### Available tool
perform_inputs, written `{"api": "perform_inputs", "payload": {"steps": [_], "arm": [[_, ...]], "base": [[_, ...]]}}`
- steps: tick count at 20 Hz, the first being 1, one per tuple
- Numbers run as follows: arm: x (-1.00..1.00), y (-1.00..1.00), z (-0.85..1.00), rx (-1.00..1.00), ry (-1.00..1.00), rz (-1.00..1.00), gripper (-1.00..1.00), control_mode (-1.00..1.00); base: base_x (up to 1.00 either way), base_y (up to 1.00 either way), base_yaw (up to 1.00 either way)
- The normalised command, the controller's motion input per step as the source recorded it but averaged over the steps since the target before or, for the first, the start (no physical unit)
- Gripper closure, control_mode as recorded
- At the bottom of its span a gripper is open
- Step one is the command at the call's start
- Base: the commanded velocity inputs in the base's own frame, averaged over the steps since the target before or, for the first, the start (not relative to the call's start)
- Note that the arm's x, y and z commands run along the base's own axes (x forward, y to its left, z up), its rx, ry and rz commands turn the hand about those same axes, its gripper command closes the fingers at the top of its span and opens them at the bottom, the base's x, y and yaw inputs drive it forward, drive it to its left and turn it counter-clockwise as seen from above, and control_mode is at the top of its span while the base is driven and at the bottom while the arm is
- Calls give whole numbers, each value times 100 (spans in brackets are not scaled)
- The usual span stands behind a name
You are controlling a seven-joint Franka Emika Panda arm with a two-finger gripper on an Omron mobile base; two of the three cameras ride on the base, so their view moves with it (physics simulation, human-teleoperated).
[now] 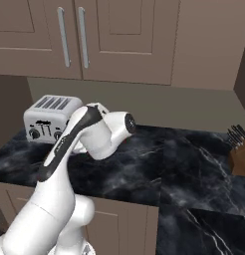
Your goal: Place the liquor and beer on the top shelf of the fridge to keep them out of children's reach, and place the orange on lower shelves for easy access.
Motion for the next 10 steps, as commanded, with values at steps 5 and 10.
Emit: {"api": "perform_inputs", "payload": {"steps": [5, 10], "arm": [[-72, 4, 36, -9, -4, 3, 100, -100], [-63, 3, 2, -5, -4, 2, 100, -100]], "base": [[0, 0, 0], [0, 0, 0]]}}
